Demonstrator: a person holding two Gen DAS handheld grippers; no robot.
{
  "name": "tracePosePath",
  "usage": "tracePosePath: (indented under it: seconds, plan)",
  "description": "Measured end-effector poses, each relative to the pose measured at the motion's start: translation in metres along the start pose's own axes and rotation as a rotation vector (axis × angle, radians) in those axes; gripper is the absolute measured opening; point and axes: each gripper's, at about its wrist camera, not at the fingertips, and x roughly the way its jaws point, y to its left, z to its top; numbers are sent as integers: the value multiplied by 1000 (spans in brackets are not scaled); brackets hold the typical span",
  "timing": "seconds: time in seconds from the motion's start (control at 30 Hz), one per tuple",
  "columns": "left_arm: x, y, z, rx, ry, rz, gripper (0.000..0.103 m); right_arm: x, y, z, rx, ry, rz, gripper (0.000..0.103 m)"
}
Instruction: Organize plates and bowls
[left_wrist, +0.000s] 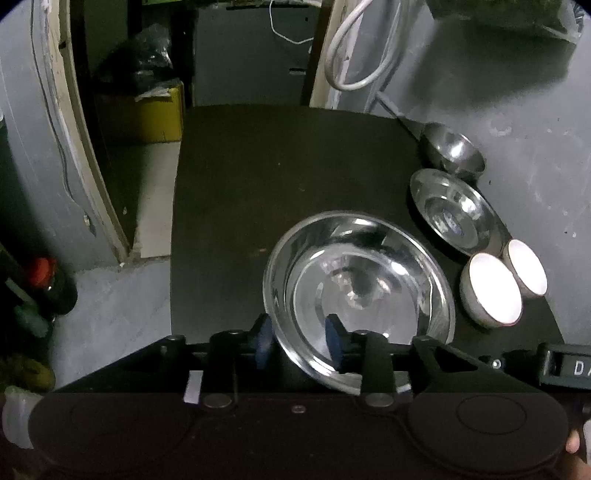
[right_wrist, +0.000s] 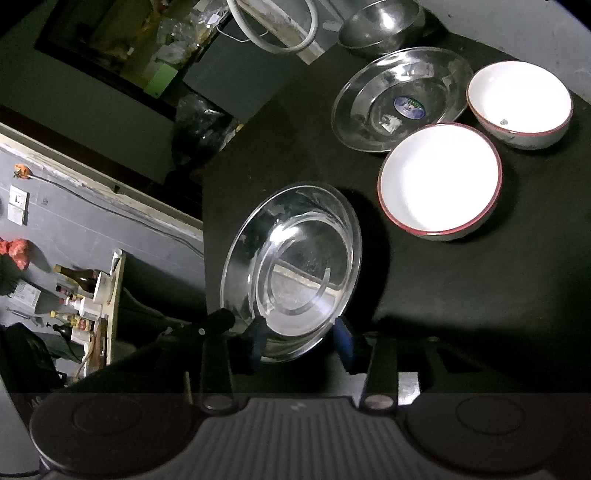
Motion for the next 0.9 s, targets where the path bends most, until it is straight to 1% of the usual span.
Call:
tracePosePath:
  seconds: [0.03,0.07,0.13,0.17,0.2,0.23,0.33,0.47,0.53,0.6,0.67,0.77,0.9]
  plan:
    - [-1,-1,1,1,-8,2,47,-2,-1,0,-2,-1,1,51]
    - [-3,-2,2,3,-17,5,51,-4,-1,0,-6,-5,3,52]
    - [-6,-6,5,9,-45,12,71,-9,-1,2,-17,-11,6,59]
    - [-7,-8,7,11,-62,14,76,-11,-1,2,-24,-16,5,60]
    - [-9,-11,9,12,-83,15,84,-14,-1,3,-31,-22,3,65]
    - [-9,-14,11,13,-101,15,91,-16,-2,3,-37,-28,-1,72]
    - [-10,-23,18,14,-140,10,100,-23,-5,6,-48,-49,-15,84]
    - [-5,-36,26,3,-163,-3,101,-31,-11,13,-65,-81,-26,93]
    - [-1,-42,28,1,-168,-1,101,-36,-15,17,-79,-104,-32,100]
    - [3,-49,31,1,-176,0,101,-41,-18,23,-100,-132,-39,103]
    - [8,-55,35,1,-187,-1,101,-47,-21,28,-137,-168,-58,103]
    - [17,-64,41,4,-203,-3,101,-53,-25,40,-207,-226,-109,103]
    - [33,-76,52,-10,-196,-2,102,-58,-33,59,-264,-283,-163,103]
